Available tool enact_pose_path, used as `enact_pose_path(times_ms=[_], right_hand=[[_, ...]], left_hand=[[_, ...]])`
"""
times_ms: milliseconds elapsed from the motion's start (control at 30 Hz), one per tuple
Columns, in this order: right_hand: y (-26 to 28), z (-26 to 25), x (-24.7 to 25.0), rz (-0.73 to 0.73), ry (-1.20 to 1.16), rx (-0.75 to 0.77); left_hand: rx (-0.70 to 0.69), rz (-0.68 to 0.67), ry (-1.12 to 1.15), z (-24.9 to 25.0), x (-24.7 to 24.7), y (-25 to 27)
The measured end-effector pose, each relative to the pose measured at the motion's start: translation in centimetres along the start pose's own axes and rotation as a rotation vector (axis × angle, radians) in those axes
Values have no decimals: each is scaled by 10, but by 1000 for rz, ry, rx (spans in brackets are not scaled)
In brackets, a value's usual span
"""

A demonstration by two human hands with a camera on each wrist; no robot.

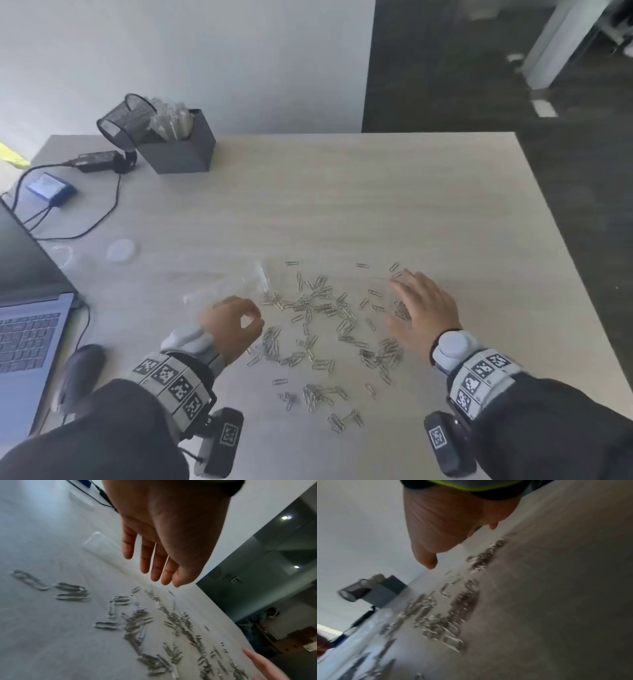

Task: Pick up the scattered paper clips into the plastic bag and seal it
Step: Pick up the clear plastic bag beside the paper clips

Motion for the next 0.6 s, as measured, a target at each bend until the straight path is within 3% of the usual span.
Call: enact_pose_path(times_ms=[167, 300, 600], right_hand=[[16, 61, -13, 138, 33, -325], [13, 65, -28, 153, 26, -417], [11, -18, -78, -80, 109, -147]], left_hand=[[22, 34, -41, -34, -6, -11], [43, 112, -78, -44, 6, -30], [11, -23, -202, -42, -15, -86]])
Point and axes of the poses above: each hand's wrist, its own y-axis away from the middle knuckle, its own x-axis out of the back of the hand, z = x × y, the point moved 10 cm from there along -y, towards the middle knuckle, and after that the axes turned 13 degrees about -y, right-handed, at the moved point
